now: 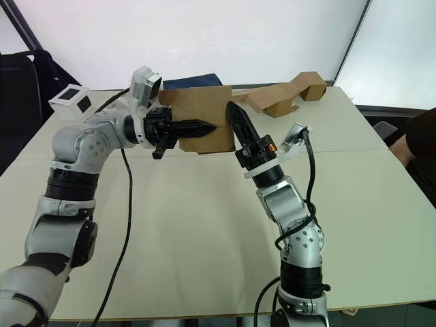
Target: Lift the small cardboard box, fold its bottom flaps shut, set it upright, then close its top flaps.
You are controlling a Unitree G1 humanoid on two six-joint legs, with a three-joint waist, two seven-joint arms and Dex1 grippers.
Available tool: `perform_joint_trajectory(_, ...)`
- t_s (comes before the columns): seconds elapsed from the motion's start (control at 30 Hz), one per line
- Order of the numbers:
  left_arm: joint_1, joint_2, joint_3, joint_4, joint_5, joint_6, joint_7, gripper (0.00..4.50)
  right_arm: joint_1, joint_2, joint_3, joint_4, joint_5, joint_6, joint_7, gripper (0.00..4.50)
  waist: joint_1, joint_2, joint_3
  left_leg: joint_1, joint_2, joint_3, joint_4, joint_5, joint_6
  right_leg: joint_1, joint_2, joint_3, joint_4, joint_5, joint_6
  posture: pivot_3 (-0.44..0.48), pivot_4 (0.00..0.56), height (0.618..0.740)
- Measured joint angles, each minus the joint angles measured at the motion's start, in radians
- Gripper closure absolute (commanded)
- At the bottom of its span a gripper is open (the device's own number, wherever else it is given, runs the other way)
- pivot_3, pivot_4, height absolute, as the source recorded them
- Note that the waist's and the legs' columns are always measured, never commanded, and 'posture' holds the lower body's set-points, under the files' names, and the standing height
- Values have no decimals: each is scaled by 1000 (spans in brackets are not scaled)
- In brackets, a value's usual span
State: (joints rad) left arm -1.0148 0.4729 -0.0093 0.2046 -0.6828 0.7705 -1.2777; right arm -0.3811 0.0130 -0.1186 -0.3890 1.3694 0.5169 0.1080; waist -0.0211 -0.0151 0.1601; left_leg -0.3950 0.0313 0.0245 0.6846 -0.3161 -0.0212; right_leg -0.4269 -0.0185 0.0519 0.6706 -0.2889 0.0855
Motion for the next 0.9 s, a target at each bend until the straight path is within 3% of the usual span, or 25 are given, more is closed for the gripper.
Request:
perform_joint_trajectory(0.33,-14,1,18,29,-3,1,-9,4500,85,-149,-36,-59,47,55,35,2154,2,0,0,0,0,0,0,0,0,0,0,0,0,0,0,0,150,740)
perform_joint_trajectory(0.67,-20,-3,22,57,-1,-1,-24,4500,86,-177,-59,-60,57,43,37,2154,2,0,0,0,0,0,0,0,0,0,0,0,0,0,0,0,150,740)
perform_joint_trajectory(0.87,-20,-3,22,61,-1,-1,-27,4500,85,-193,-52,-60,14,36,41,4430,2,0,0,0,0,0,0,0,0,0,1,0,0,0,0,0,150,740)
perform_joint_trajectory(0.9,-20,-4,22,61,-1,-1,-27,4500,84,-193,-49,-60,8,37,43,4473,1,0,0,0,0,0,0,0,0,0,1,0,0,0,0,0,150,740)
